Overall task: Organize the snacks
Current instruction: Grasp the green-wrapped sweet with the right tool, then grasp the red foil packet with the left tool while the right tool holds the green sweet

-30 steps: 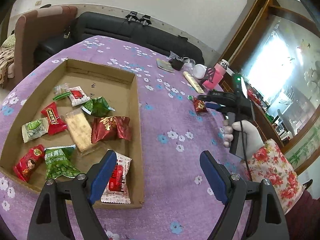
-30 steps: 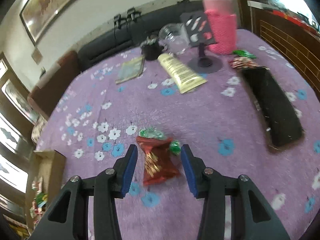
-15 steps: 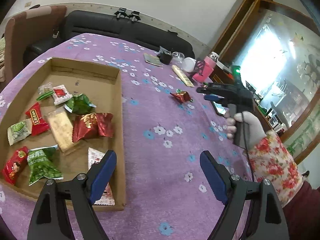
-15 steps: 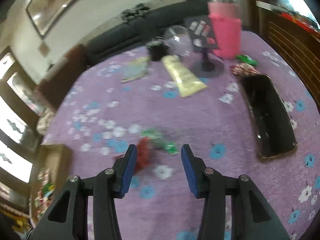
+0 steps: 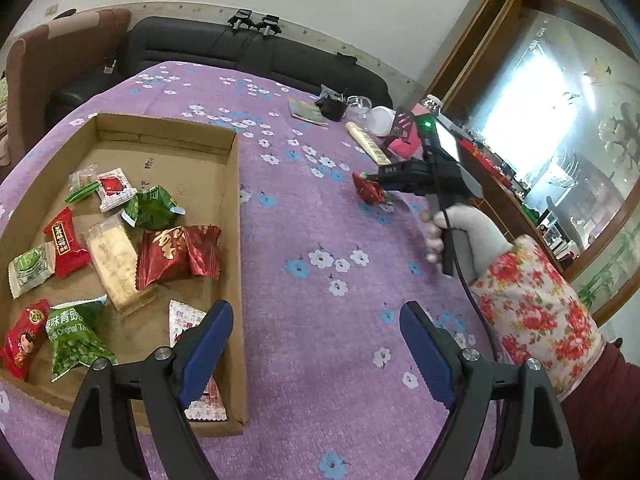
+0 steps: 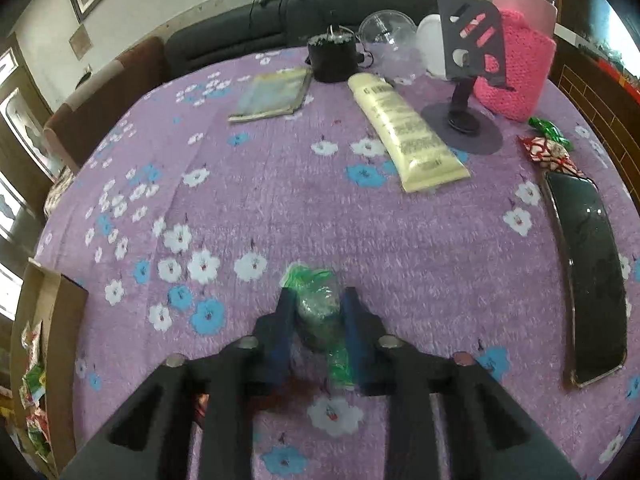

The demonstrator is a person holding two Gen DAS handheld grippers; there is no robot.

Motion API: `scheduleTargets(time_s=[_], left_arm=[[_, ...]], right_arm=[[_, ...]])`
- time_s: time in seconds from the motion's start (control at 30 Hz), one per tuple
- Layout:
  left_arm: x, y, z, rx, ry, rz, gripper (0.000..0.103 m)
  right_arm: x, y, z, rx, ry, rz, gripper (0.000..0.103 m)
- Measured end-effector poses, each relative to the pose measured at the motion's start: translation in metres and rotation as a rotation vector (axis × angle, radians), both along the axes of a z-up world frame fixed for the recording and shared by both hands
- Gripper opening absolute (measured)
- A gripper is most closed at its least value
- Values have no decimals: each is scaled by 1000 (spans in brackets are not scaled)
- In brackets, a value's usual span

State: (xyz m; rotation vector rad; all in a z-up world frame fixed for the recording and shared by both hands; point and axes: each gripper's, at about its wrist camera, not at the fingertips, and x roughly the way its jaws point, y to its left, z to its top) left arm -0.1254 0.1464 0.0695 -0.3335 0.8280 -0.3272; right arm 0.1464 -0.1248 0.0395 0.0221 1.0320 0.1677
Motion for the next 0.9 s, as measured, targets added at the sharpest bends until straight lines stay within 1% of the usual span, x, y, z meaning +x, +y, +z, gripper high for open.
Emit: scheduleTargets(time_s=[0.07, 0.13, 0.2, 0.33, 0.47, 0.57, 0.6, 0.7, 0.83, 0.9], left_arm=[[2, -3, 0, 8, 7, -6, 88], [4, -7, 1, 10, 12, -18, 88], [7, -12, 5, 15, 7, -37, 88], [19, -32, 17, 52, -19, -92, 88], [48, -62, 25, 150, -29, -145, 88], [80, -92, 26, 257, -59, -185, 88], [94, -103, 24, 296, -59, -194, 88], [131, -130, 14, 364, -53, -218, 88], [170, -163, -2, 463, -58, -267, 88], [184, -173, -11, 492, -49, -283, 88]], right_arm=[[-10, -6, 0, 2, 2, -8, 22], [-23, -15, 2, 31, 1, -15, 22], [-45, -23, 4, 20, 3, -37, 22], [-87, -41, 4, 79, 12, -57, 22], [-118, -54, 3, 170, -3, -70, 22], [-124, -57, 1, 204, -33, -57, 22], [-124, -58, 1, 214, -35, -56, 22], [-125, -60, 1, 232, -38, -48, 22], [-126, -62, 2, 244, -35, -35, 22], [-125, -64, 2, 260, -31, -31, 22]])
